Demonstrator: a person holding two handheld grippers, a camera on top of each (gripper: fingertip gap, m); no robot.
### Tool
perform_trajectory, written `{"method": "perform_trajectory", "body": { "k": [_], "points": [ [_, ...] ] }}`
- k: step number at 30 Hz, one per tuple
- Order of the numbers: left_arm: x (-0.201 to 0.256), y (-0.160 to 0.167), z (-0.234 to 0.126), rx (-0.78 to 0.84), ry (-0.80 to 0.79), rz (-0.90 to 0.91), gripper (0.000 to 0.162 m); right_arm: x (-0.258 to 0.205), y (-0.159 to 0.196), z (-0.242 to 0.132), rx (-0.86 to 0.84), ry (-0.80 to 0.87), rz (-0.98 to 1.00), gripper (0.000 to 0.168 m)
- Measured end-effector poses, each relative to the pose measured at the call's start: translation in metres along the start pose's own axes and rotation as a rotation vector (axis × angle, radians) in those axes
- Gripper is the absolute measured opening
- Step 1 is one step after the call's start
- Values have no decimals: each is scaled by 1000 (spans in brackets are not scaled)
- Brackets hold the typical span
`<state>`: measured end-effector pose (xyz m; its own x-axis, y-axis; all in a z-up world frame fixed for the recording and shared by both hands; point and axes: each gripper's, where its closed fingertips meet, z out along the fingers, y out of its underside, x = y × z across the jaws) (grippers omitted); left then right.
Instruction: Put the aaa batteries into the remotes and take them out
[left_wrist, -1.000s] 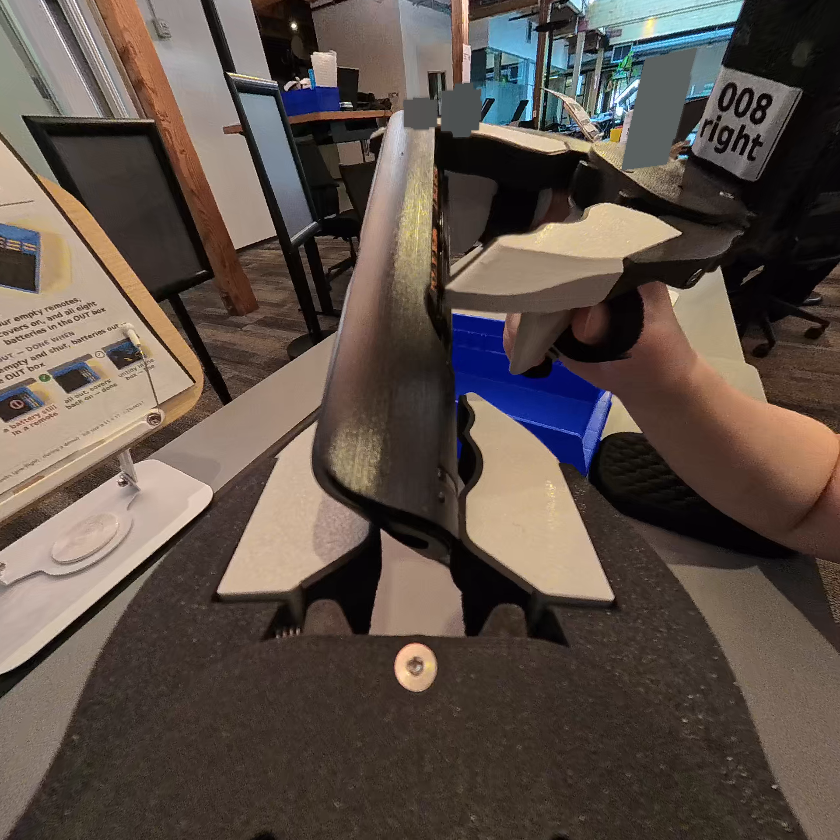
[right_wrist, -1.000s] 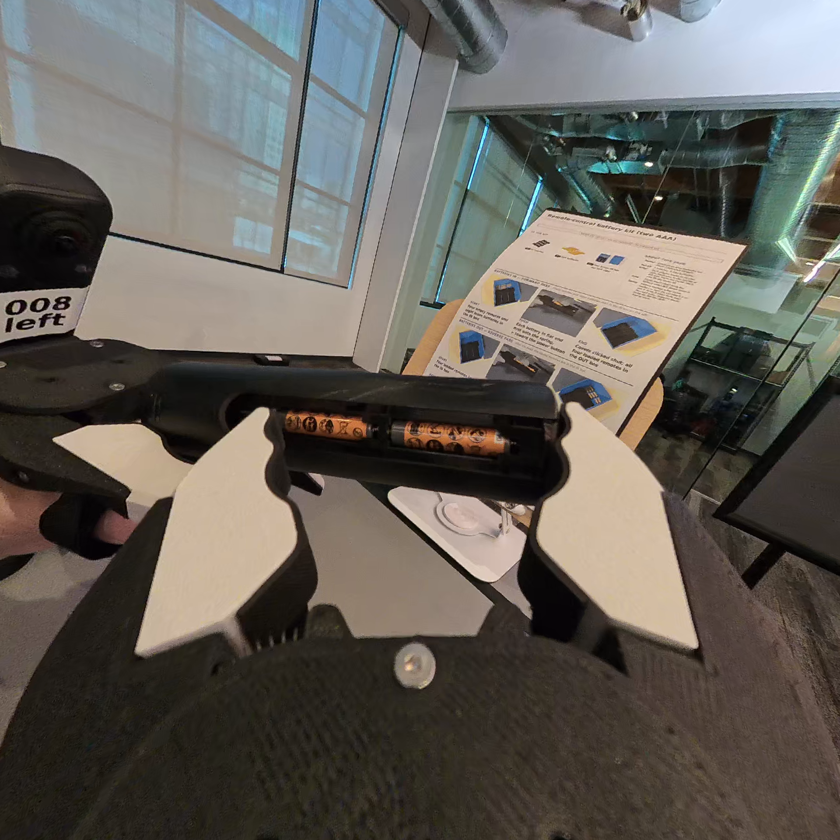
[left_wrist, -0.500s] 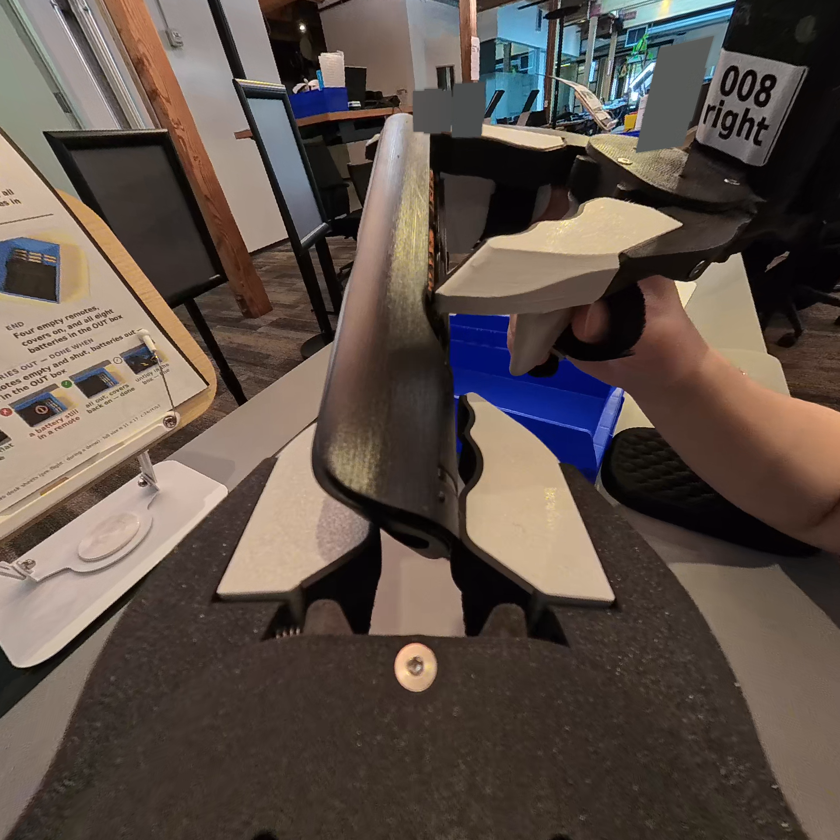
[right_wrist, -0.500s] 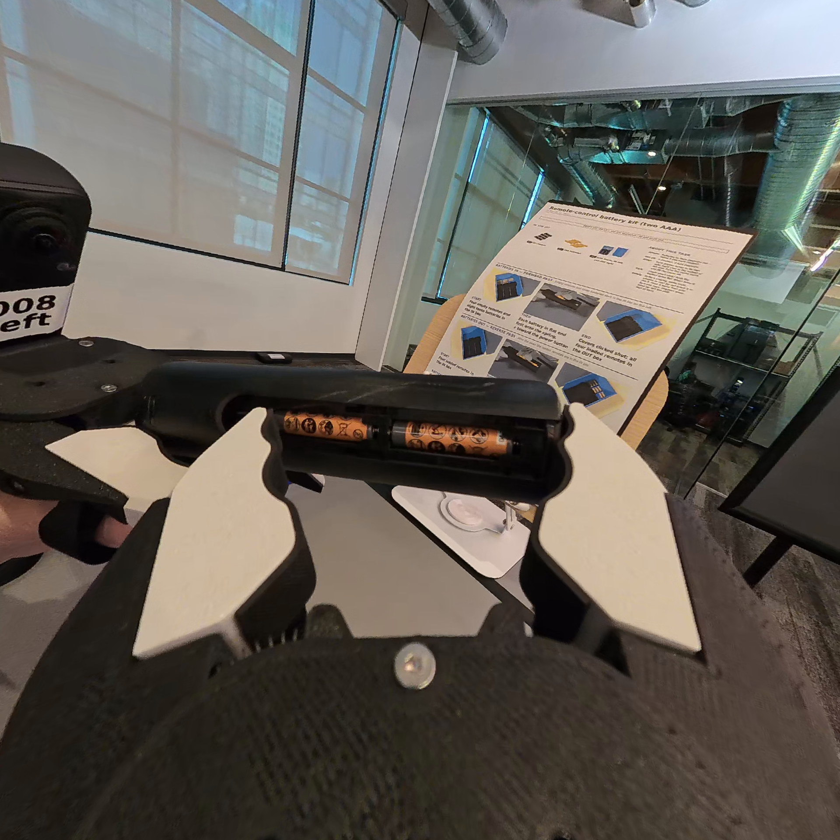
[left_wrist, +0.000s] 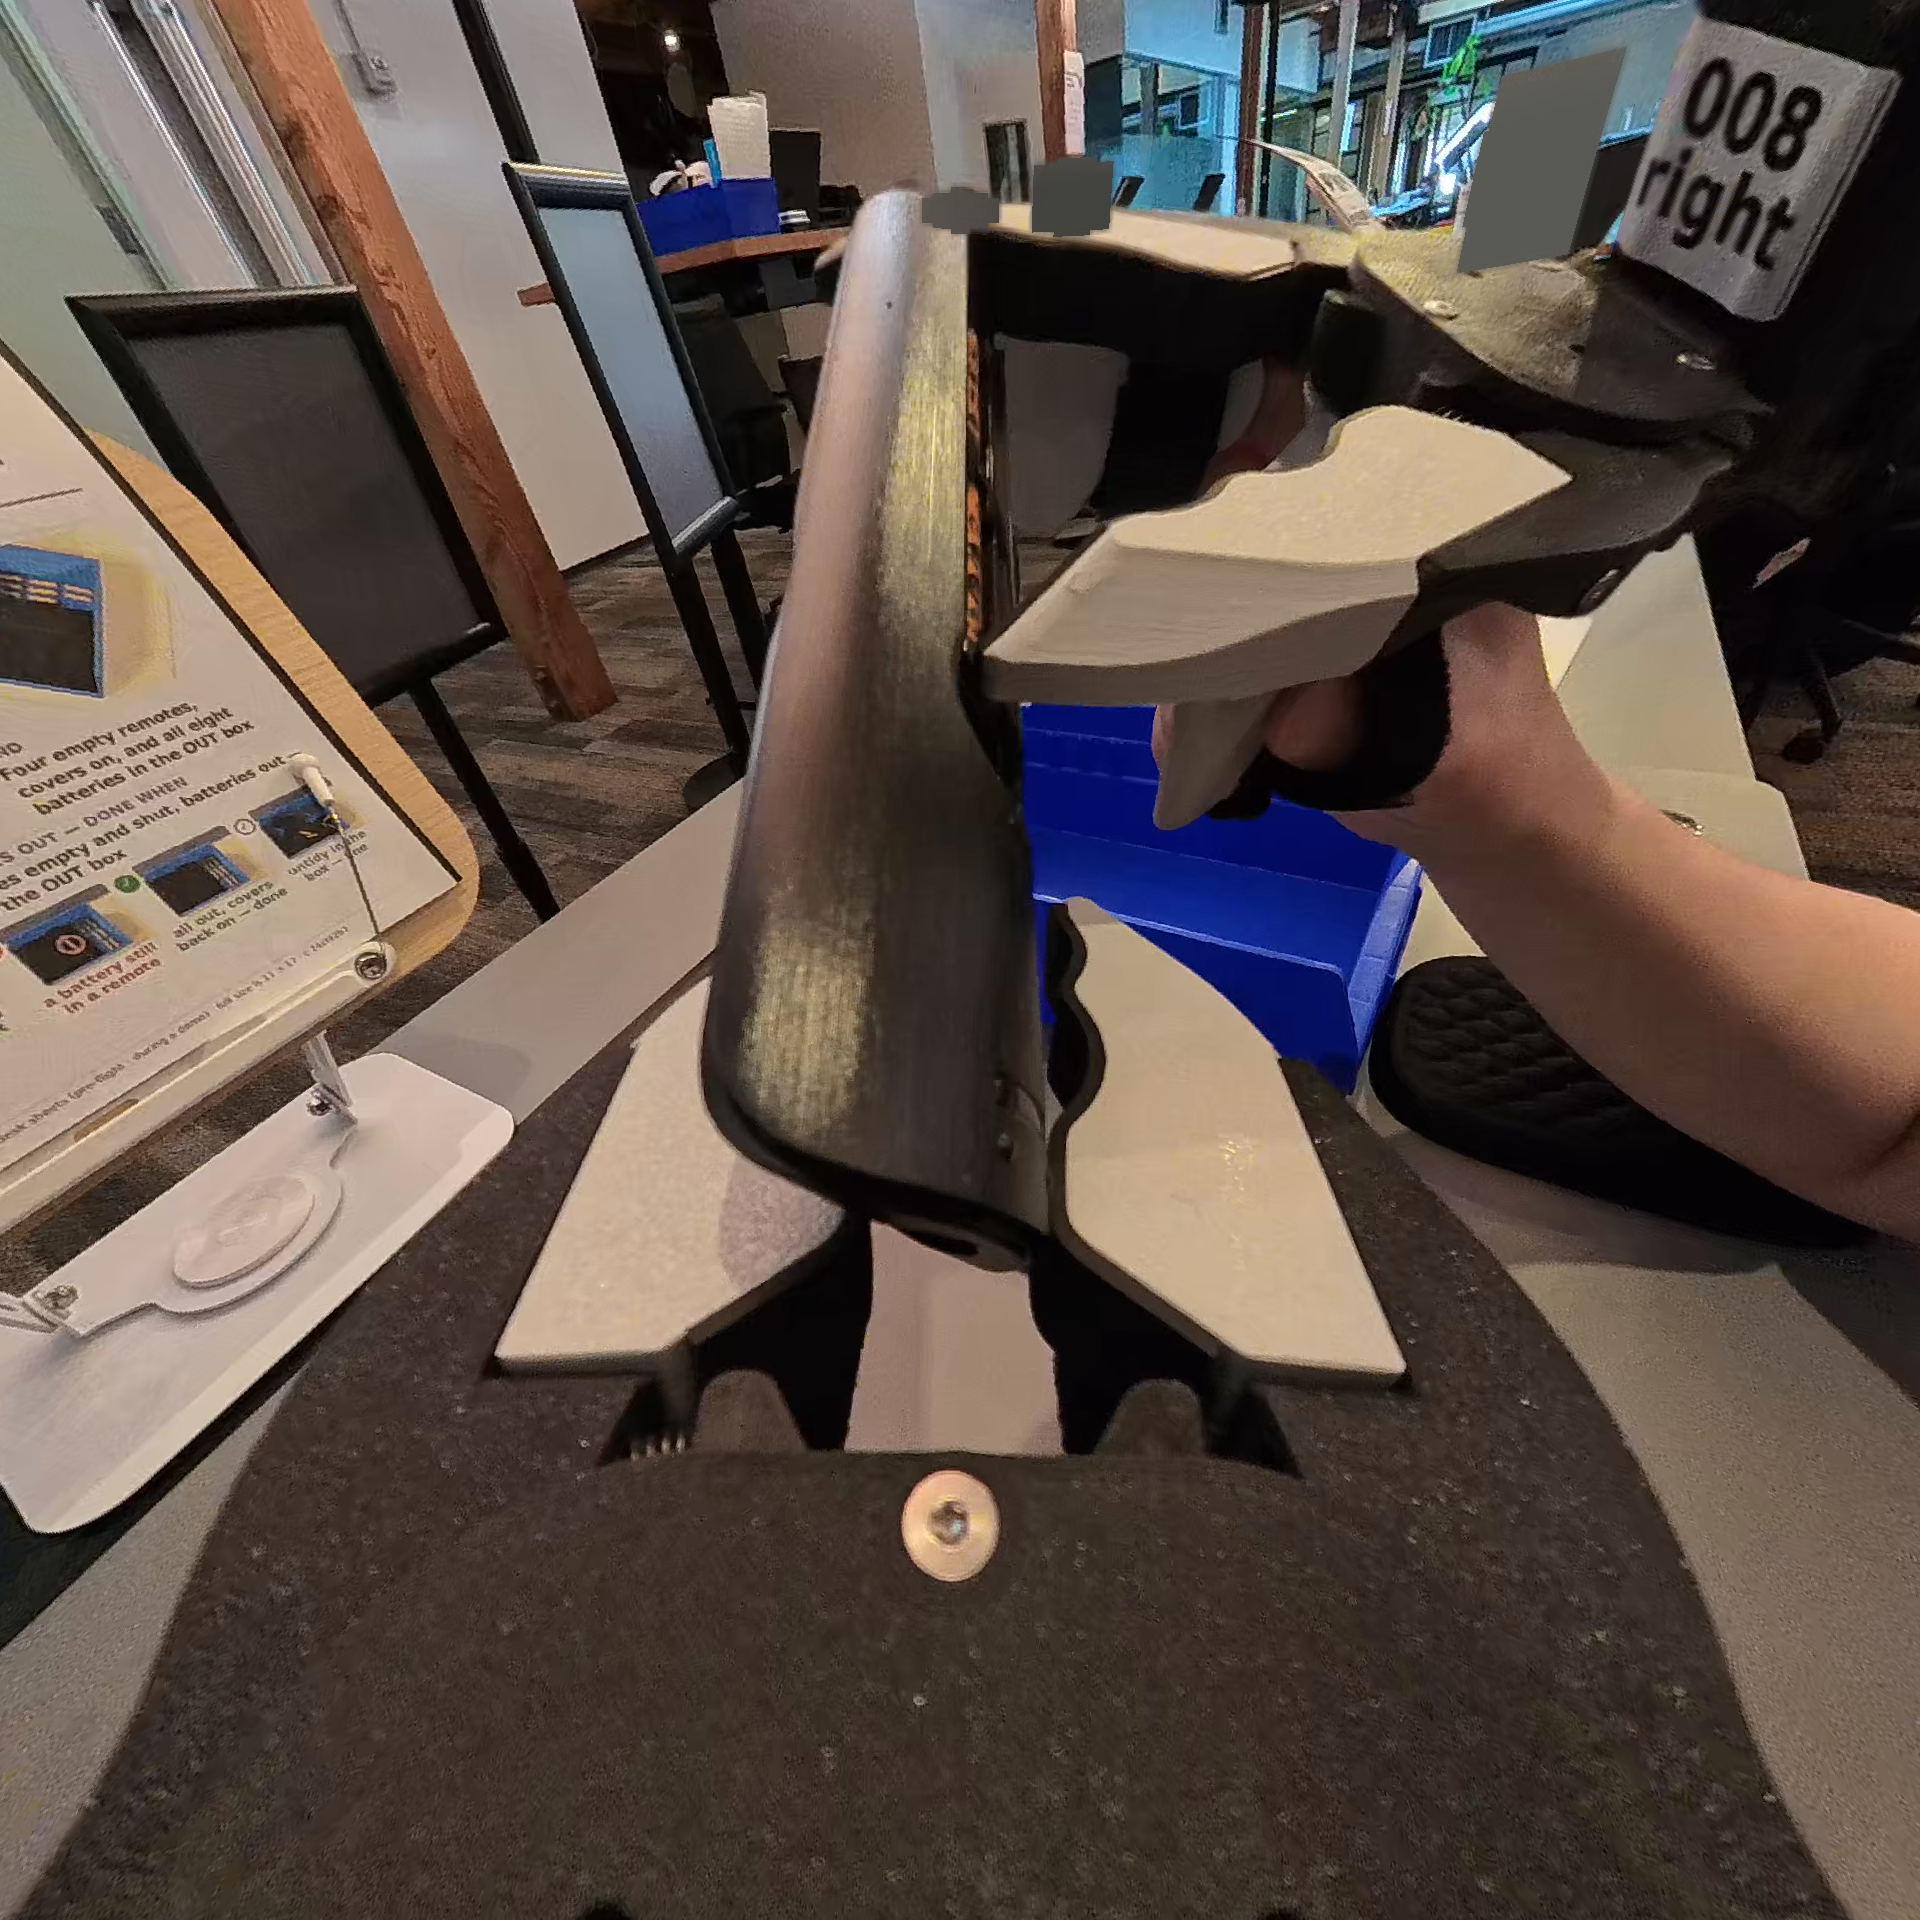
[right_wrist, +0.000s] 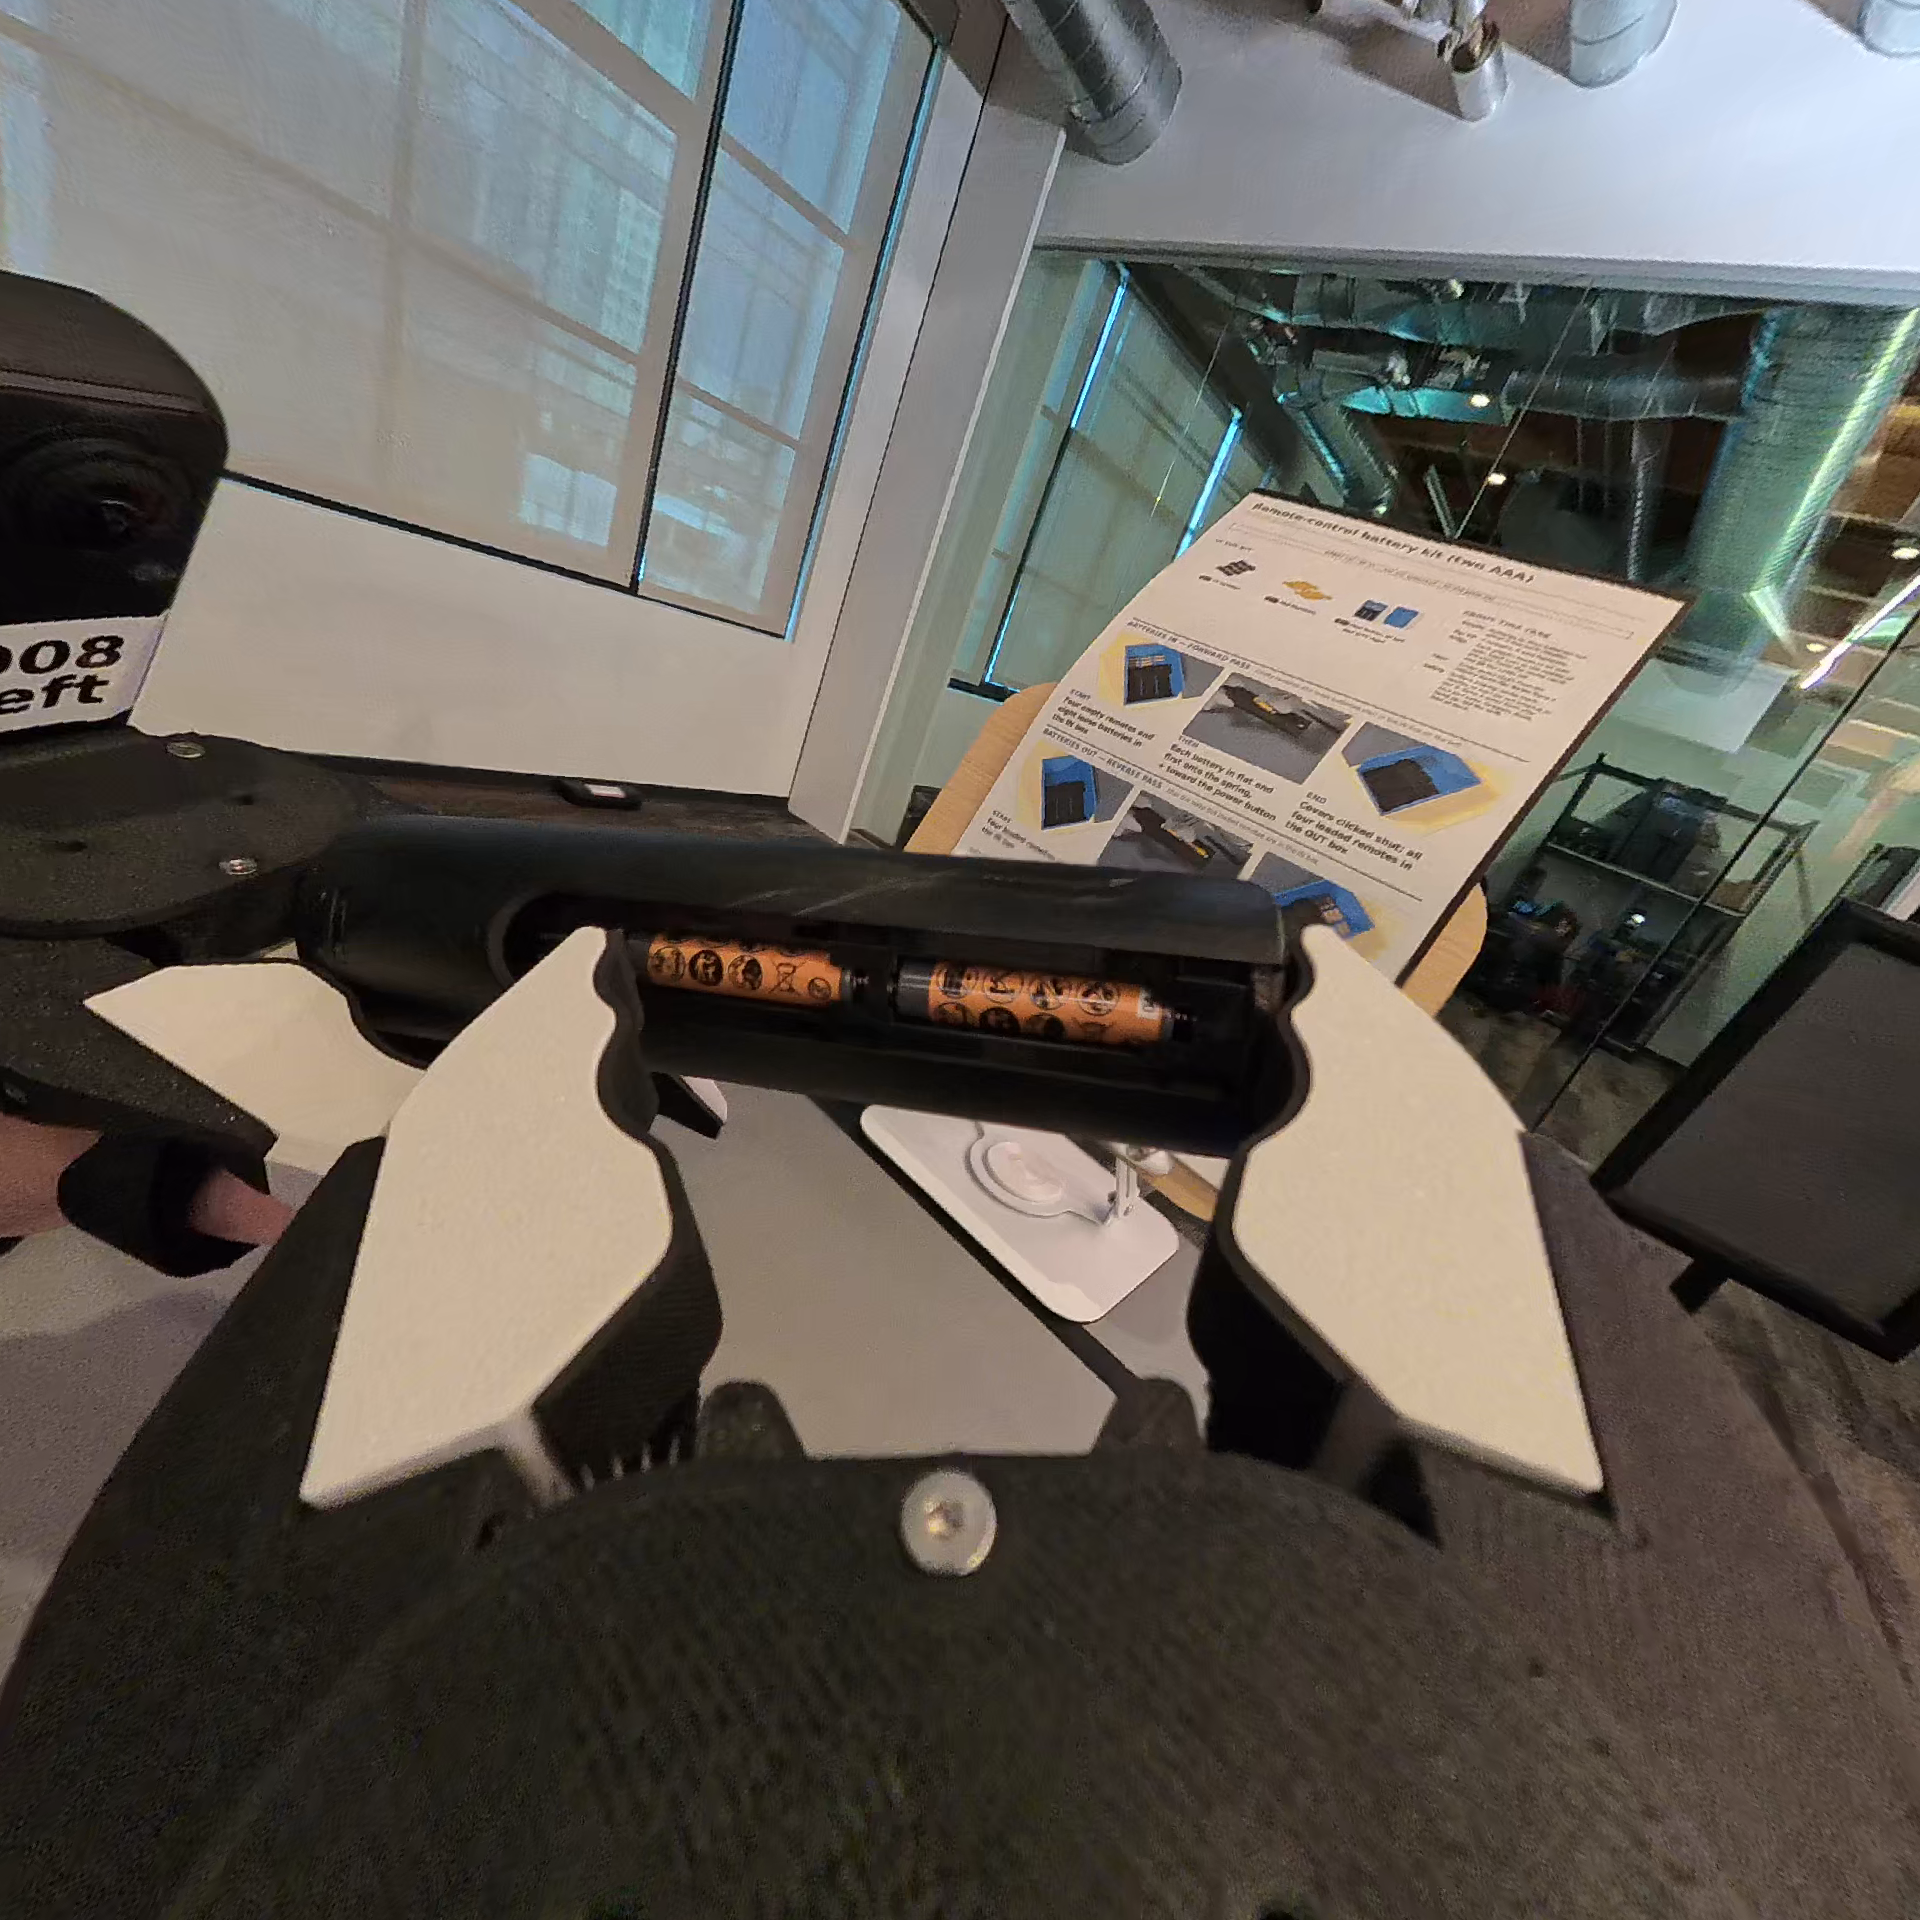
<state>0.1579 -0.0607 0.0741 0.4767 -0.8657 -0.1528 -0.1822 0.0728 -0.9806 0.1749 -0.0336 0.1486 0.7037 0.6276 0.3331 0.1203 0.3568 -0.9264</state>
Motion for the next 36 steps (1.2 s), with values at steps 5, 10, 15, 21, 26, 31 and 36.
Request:
{"method": "perform_trajectory", "body": {
  "k": [5, 10, 15, 21, 26, 31, 36],
  "points": [
    [0, 0, 0, 0, 6, -7, 33, 0, 1, 0, -7, -5, 6, 116],
    [1, 0, 0, -1, 8, -3, 33, 0, 1, -1, -9, -9, -3, 115],
    [-2, -1, -2, -4, 0, 1, 32, 0, 2, 0, -13, -11, 5, 113],
    [-8, 7, 2, -42, -36, 16, 32, 3, 11, 4, -19, -31, 40, 114],
    [-13, 16, 7, -71, -46, 2, 33, 6, 21, 8, -21, -36, 54, 114],
    [-14, 21, 9, -92, -51, 7, 33, 7, 24, 9, -21, -40, 50, 115],
    [-16, 24, 10, -106, -53, 7, 33, 8, 27, 10, -23, -43, 62, 115]
  ]
}}
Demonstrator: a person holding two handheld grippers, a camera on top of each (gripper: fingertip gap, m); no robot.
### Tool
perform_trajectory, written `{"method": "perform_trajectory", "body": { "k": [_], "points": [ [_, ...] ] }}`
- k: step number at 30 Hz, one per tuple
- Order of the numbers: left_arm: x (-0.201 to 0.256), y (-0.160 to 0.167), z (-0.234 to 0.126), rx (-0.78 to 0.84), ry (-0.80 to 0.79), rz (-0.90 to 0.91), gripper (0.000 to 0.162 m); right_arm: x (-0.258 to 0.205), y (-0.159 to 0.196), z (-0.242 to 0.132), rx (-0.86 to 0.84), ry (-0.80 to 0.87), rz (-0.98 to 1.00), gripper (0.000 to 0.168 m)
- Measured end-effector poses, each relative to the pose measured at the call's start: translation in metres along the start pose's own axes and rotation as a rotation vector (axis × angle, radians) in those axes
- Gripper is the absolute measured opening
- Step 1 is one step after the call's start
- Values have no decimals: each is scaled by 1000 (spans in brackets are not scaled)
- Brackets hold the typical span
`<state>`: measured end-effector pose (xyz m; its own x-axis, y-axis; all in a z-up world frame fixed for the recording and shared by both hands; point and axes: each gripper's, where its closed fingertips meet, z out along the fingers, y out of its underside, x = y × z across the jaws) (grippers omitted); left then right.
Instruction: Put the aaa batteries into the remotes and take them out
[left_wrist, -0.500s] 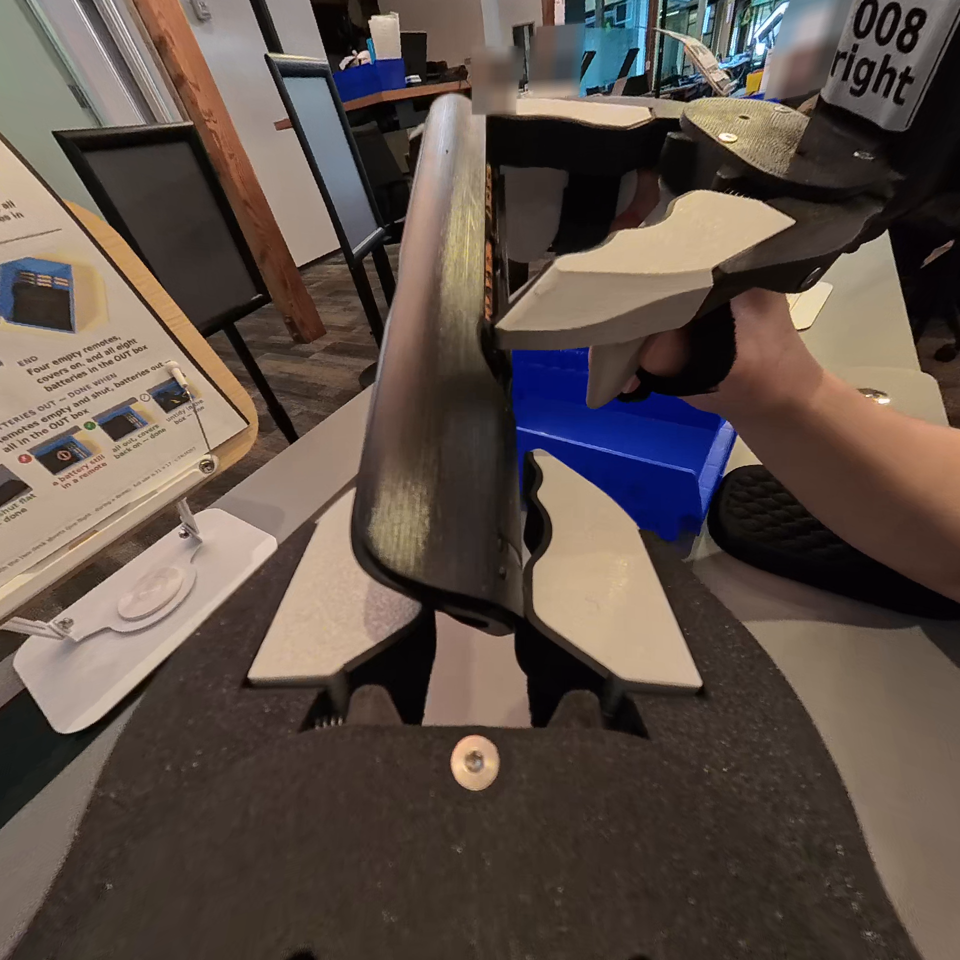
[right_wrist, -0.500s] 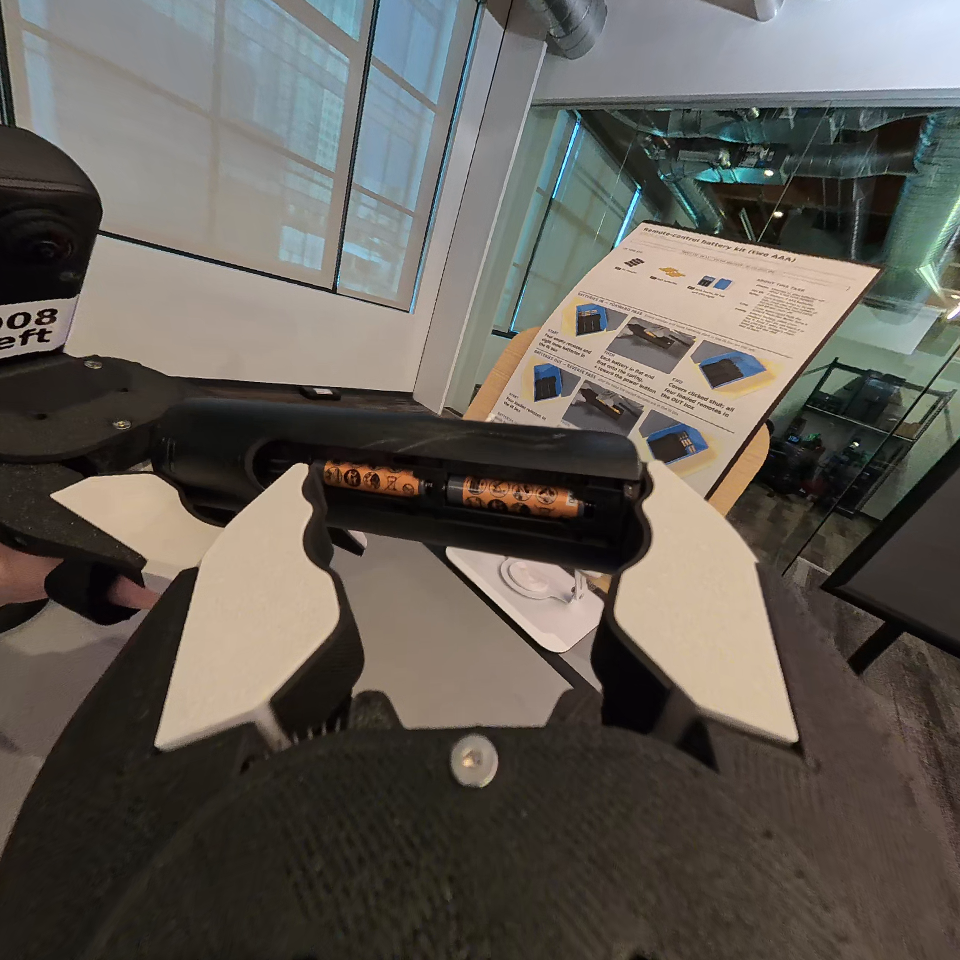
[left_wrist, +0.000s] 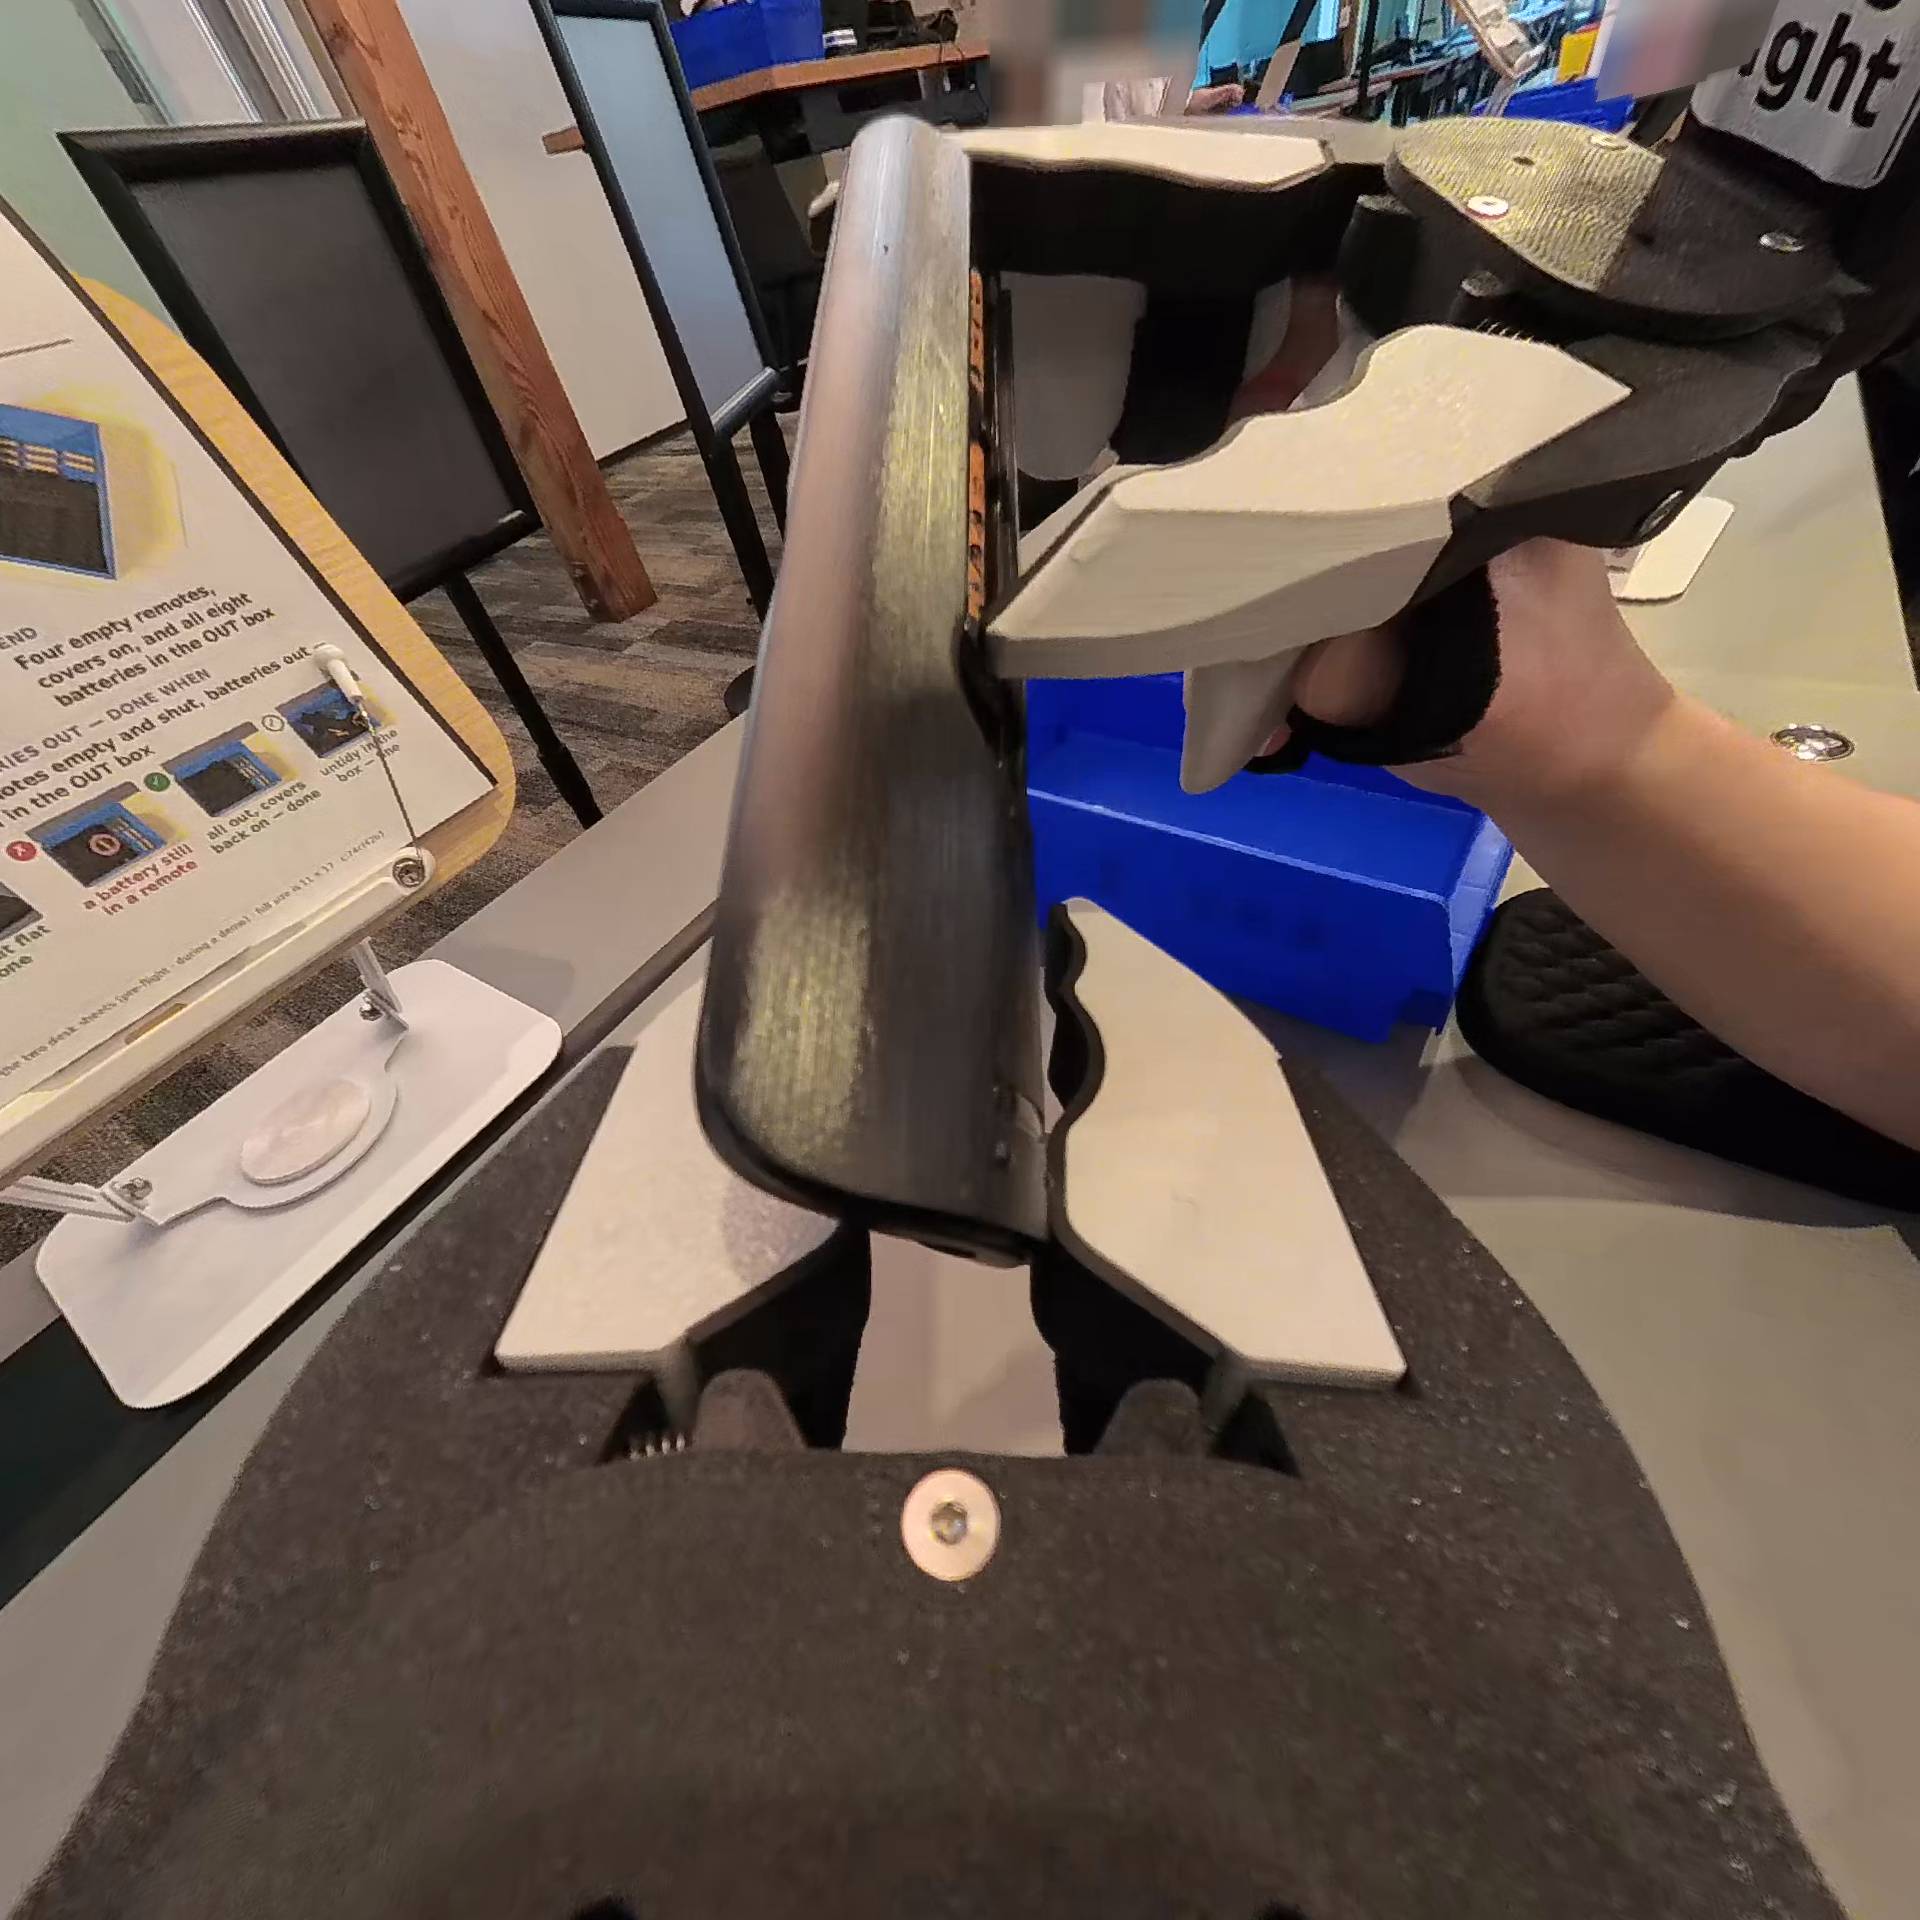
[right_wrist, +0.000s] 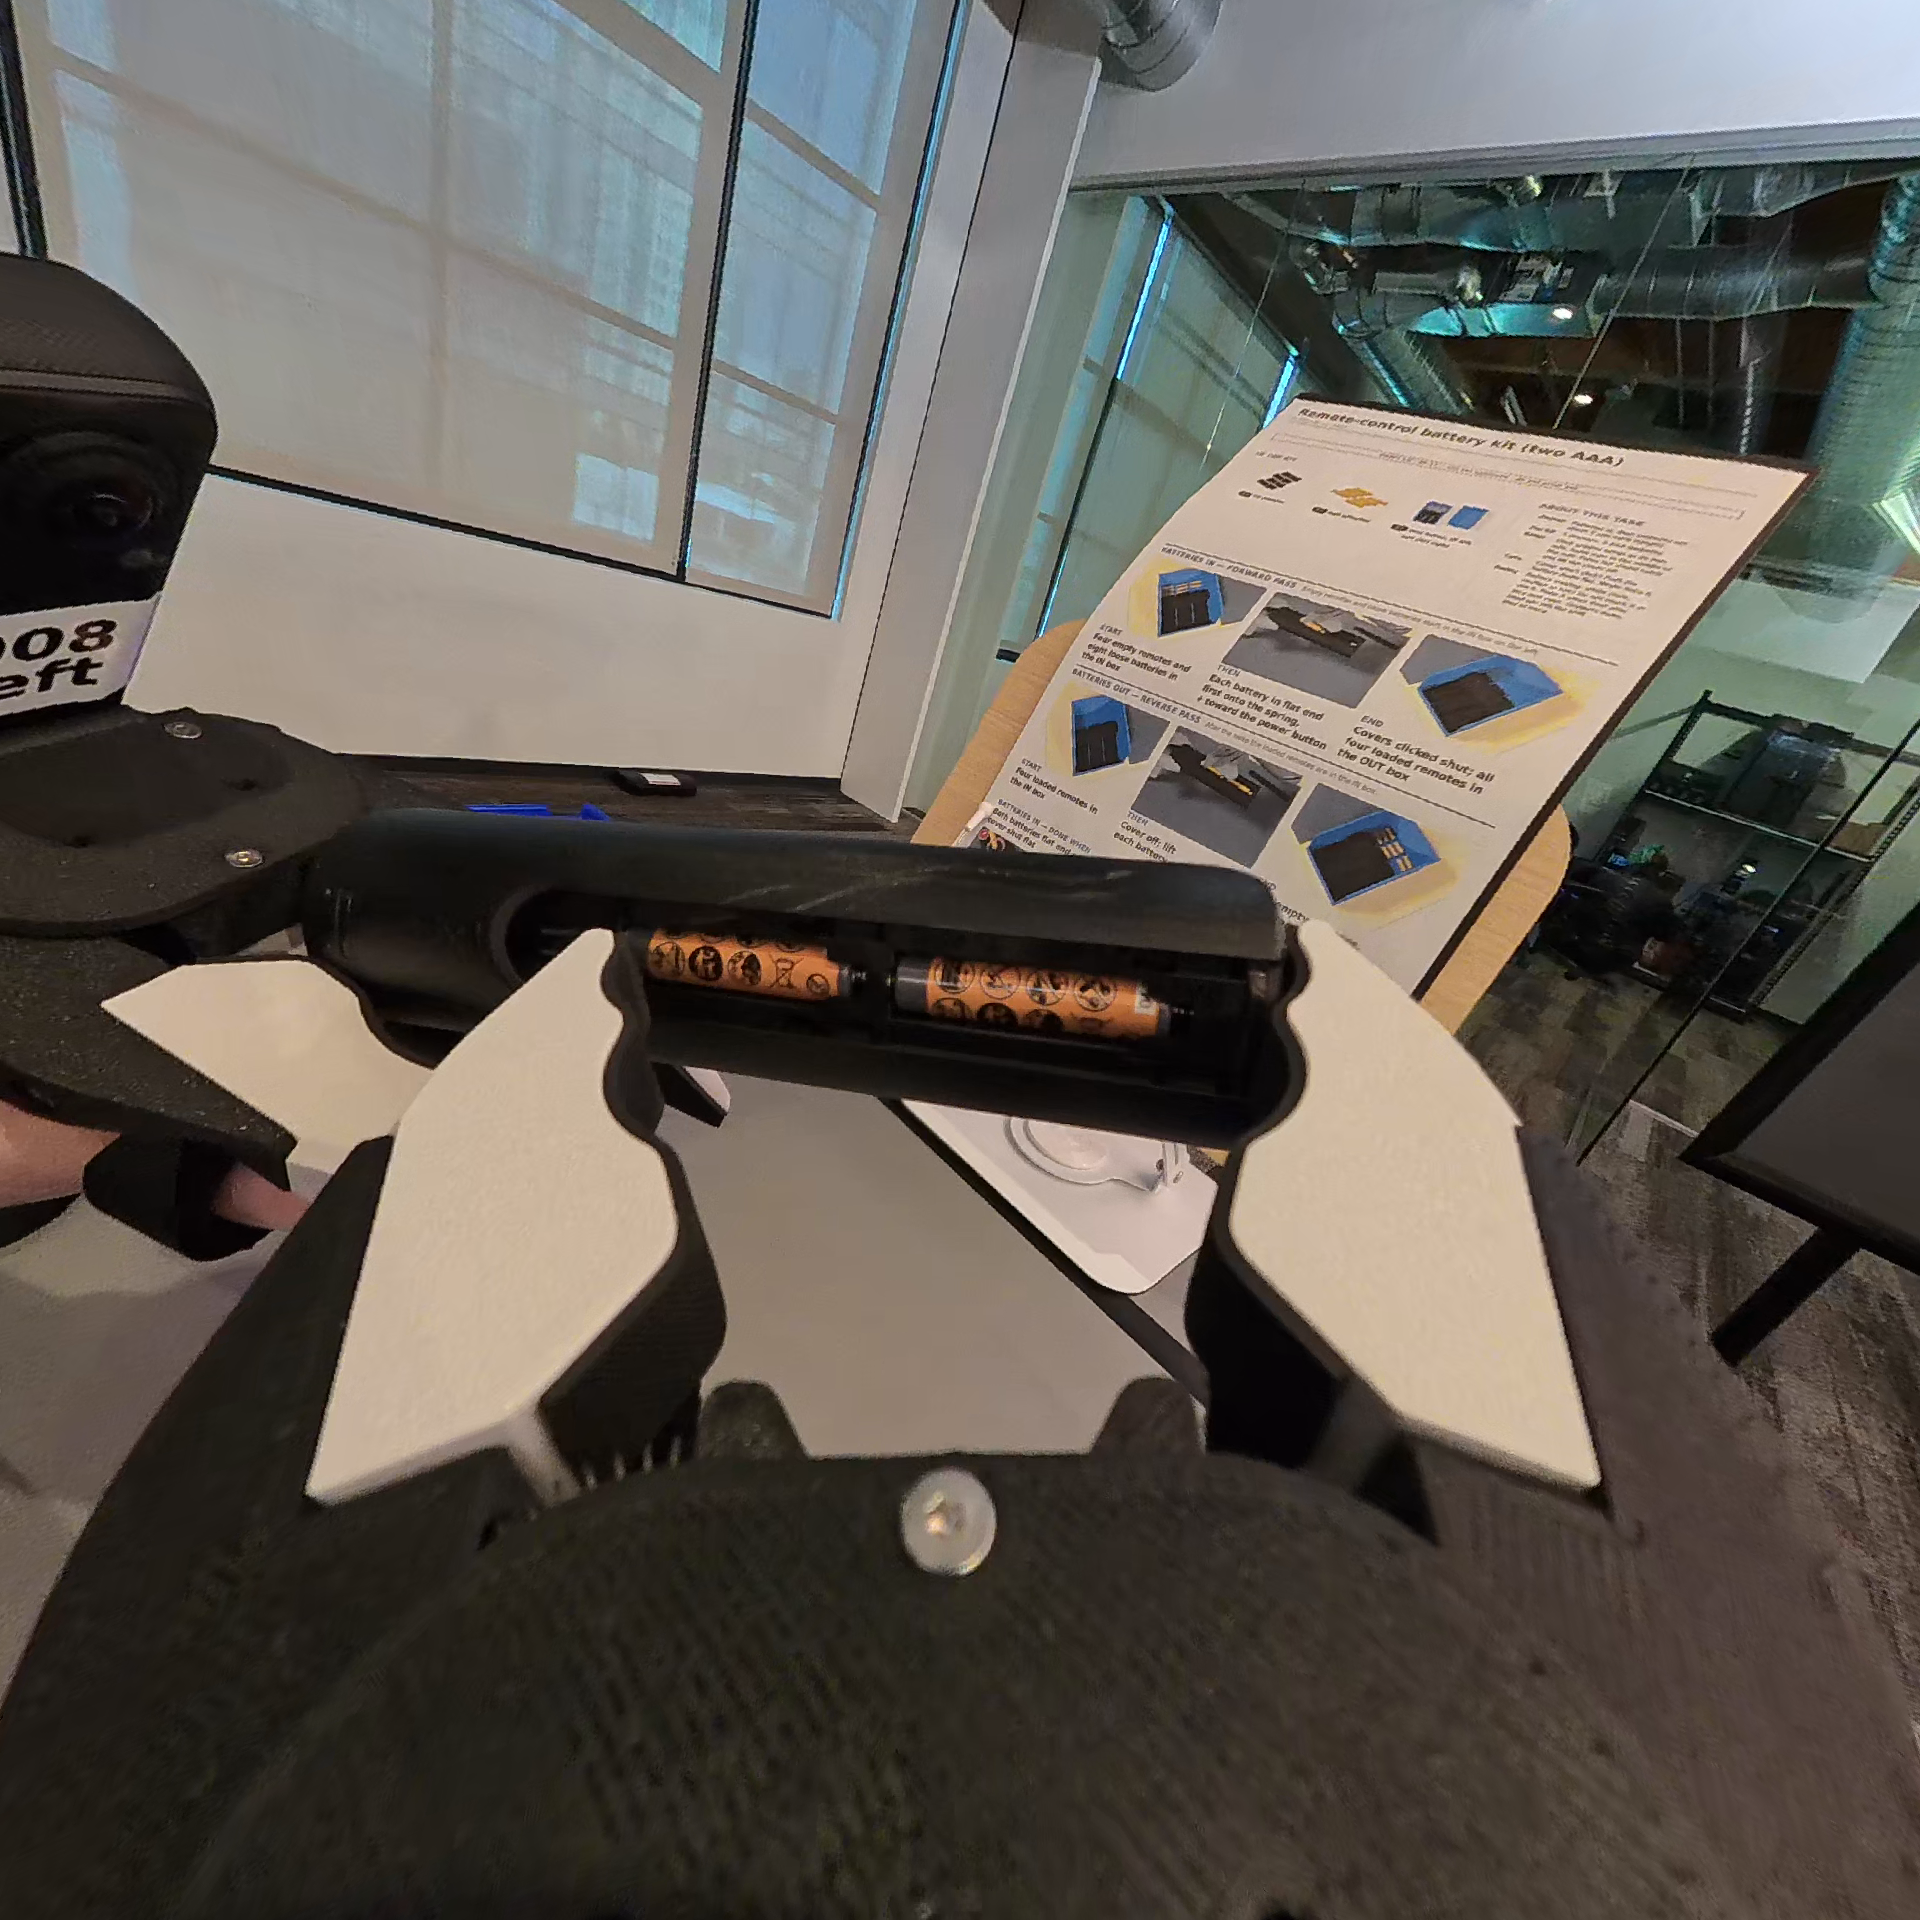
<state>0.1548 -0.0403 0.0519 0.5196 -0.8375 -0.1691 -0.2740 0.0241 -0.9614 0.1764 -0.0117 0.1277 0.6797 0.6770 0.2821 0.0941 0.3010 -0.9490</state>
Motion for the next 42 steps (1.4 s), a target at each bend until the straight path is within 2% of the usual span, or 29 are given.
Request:
{"method": "perform_trajectory", "body": {
  "k": [13, 19, 24, 30, 37, 42],
  "points": [
    [-4, 3, 1, -22, -8, 13, 33, 1, 4, 2, 8, 3, 18, 115],
    [-4, -2, -3, 14, 65, -24, 34, 1, 4, 4, -2, 46, 45, 115],
    [-6, -15, -9, 109, 146, -80, 36, -1, 12, 7, -88, 85, 178, 114],
    [-13, -31, -20, 209, 103, 27, 36, -8, 18, 9, -123, 43, 319, 105],
    [-26, -39, -31, 296, 182, -147, 32, -15, 25, 13, -154, 22, 356, 96],
    [-25, -46, -40, 344, 393, -397, 31, -20, 18, 13, -117, -62, 404, 93]
  ]
}}
